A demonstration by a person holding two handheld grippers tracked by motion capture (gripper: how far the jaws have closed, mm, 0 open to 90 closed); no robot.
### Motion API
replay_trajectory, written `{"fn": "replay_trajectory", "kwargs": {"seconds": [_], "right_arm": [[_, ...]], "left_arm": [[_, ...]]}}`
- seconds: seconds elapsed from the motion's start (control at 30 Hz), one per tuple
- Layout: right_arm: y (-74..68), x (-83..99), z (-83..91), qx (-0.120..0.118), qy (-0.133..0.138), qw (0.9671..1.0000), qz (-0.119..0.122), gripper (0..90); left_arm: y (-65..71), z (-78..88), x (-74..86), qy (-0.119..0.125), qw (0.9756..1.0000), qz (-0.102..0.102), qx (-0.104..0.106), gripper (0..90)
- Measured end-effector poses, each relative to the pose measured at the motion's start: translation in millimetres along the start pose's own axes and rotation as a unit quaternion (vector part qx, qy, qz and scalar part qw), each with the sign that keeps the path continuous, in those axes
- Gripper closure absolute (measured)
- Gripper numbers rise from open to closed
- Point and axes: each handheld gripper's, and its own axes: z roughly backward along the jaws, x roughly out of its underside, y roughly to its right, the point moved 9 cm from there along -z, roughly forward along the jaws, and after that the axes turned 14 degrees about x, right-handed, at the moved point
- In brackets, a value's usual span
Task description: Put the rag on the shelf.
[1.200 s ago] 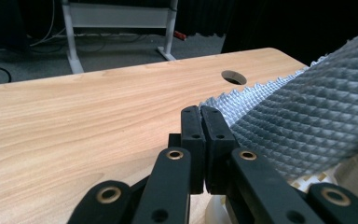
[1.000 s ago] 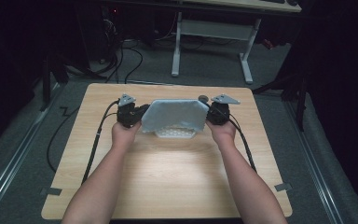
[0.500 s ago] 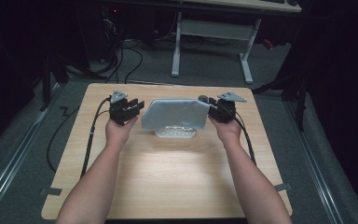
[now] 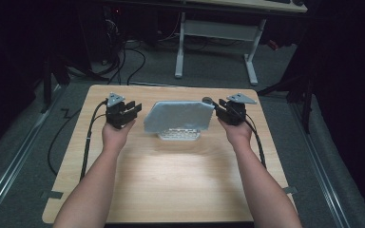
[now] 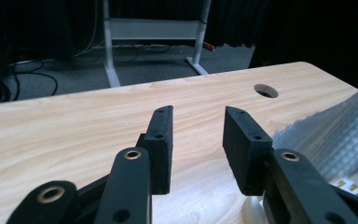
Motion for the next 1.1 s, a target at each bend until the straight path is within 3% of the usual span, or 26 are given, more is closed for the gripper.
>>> {"fn": "replay_trajectory", "kwargs": {"seconds": [0.13,0.33,0.4,0.73,0.83,0.87,1.0,1.03,1.1], "right_arm": [[2.0,0.9,5.9,0.000,0.005,1.0000,0.001,63.1],[5.8,9.3,18.9,0.002,0.002,1.0000,0.003,61.1],[5.9,11.8,25.8,0.005,0.013,0.9999,0.005,61.2],[1.7,22.8,57.1,-0.003,0.007,0.9996,0.026,61.3],[-0.1,23.6,69.3,0.011,0.018,0.9992,0.035,63.1],[-1.9,26.4,75.0,0.010,0.008,0.9992,0.039,62.0],[-5.2,29.8,87.2,0.005,0.019,0.9990,0.040,60.4],[-7.2,35.1,93.0,0.000,0.006,0.9990,0.044,59.5],[-9.2,40.3,99.4,0.000,0.013,0.9990,0.042,59.2]], "left_arm": [[-2.6,11.5,7.1,0.003,1.0000,0.005,-0.007,63.8],[4.0,31.7,12.9,0.007,0.9998,-0.003,-0.017,61.3],[5.9,37.7,16.1,0.008,0.9998,-0.002,-0.019,60.7],[17.8,62.4,40.6,-0.008,0.9999,-0.002,-0.012,58.5],[23.9,69.4,50.1,-0.014,0.9999,-0.003,-0.008,57.8],[27.8,73.3,55.1,-0.017,0.9998,-0.003,-0.005,57.1],[35.7,79.8,64.7,-0.025,0.9997,-0.003,0.000,56.4],[38.6,81.9,67.7,-0.027,0.9996,-0.003,0.003,55.9],[44.5,85.7,74.0,-0.031,0.9995,-0.006,0.005,55.3]]}}
